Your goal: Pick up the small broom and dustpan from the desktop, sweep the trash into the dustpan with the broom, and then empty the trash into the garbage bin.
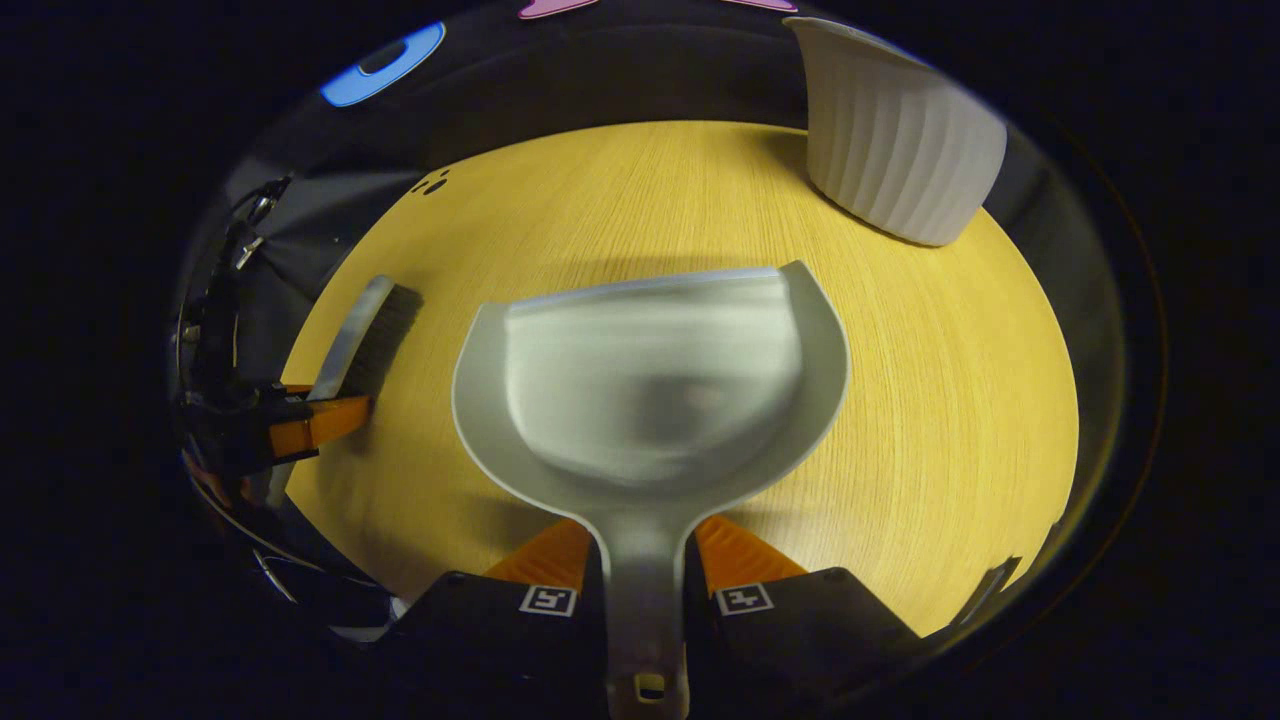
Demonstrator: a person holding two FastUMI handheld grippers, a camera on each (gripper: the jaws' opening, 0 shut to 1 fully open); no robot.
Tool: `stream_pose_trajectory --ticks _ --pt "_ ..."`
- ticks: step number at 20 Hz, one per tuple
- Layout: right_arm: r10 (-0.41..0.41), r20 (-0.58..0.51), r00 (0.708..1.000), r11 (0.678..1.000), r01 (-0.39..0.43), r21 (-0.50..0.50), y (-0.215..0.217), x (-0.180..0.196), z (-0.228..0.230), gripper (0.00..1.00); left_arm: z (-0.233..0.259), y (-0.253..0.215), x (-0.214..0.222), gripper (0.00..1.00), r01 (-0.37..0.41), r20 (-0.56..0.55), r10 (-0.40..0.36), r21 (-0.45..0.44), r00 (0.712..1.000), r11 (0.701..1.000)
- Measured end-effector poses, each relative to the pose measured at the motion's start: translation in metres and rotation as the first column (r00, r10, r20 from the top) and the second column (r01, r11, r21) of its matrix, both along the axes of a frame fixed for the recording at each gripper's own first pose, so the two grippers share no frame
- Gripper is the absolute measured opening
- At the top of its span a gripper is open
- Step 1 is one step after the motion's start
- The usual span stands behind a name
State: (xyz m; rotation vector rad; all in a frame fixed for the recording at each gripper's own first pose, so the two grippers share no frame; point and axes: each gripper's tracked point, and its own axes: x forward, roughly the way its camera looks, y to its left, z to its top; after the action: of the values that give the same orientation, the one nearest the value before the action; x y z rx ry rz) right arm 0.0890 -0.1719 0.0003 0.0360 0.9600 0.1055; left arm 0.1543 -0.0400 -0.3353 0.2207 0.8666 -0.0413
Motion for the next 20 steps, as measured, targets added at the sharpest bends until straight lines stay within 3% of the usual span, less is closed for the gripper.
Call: stream_pose_trajectory --ticks 2,3,5,6,7,8,11,12,14,16,18,20 --pt "0.001 -0.016 1.0 0.999 0.0 0.033 0.008 0.0 -0.001 0.32 0.001 0.001 -0.003 0.28 -0.001 -0.002 0.001 0.006 1.0 1.0" --pt "0.004 -0.022 1.0 0.999 -0.003 0.049 0.012 0.002 -0.002 0.41 0.001 0.002 -0.004 0.33 -0.008 0.001 0.008 0.003 1.0 1.0" --pt "0.009 -0.026 1.0 0.998 -0.007 0.056 0.015 0.004 -0.004 0.39 0.002 0.002 -0.008 0.36 -0.025 0.001 0.026 -0.026 1.0 0.999" --pt "0.014 -0.029 0.999 0.998 -0.012 0.06 0.017 0.002 -0.004 0.49 0.002 -0.003 -0.01 0.31 -0.027 -0.002 0.027 -0.058 1.0 0.998" --pt "0.019 -0.028 0.999 0.998 -0.017 0.066 0.018 0.002 -0.001 0.47 0.004 -0.007 -0.011 0.53 -0.03 0.007 0.03 -0.084 1.0 0.996" --pt "0.026 -0.022 0.999 0.997 -0.024 0.072 0.02 0.002 0.001 0.54 0.009 -0.009 -0.011 0.64 -0.028 0.027 0.031 -0.109 0.999 0.994" --pt "0.034 0.031 0.999 0.998 -0.035 0.05 0.018 -0.001 0.019 0.85 0.029 -0.014 -0.014 0.98 -0.031 0.105 0.05 -0.175 0.993 0.984" --pt "0.036 0.059 0.998 0.998 -0.039 0.047 0.018 0.0 0.027 1.0 0.039 -0.013 -0.02 0.97 -0.04 0.139 0.068 -0.19 0.988 0.981" --pt "0.033 0.106 0.994 0.998 -0.039 0.053 0.02 0.001 0.041 0.99 0.066 -0.012 -0.035 0.97 -0.057 0.218 0.107 -0.224 0.97 0.973" --pt "0.043 0.189 0.981 0.996 -0.055 0.063 0.021 -0.003 0.072 0.99 0.1 -0.011 -0.05 0.97 -0.05 0.328 0.139 -0.265 0.934 0.963" --pt "0.061 0.3 0.952 0.996 -0.075 0.038 0.019 0.003 0.105 0.99 0.134 -0.011 -0.068 0.97 -0.045 0.427 0.171 -0.289 0.888 0.956" --pt "0.098 0.416 0.904 0.994 -0.109 0.002 0.024 0.003 0.139 0.99 0.162 -0.012 -0.086 0.97 -0.044 0.502 0.193 -0.294 0.843 0.955"
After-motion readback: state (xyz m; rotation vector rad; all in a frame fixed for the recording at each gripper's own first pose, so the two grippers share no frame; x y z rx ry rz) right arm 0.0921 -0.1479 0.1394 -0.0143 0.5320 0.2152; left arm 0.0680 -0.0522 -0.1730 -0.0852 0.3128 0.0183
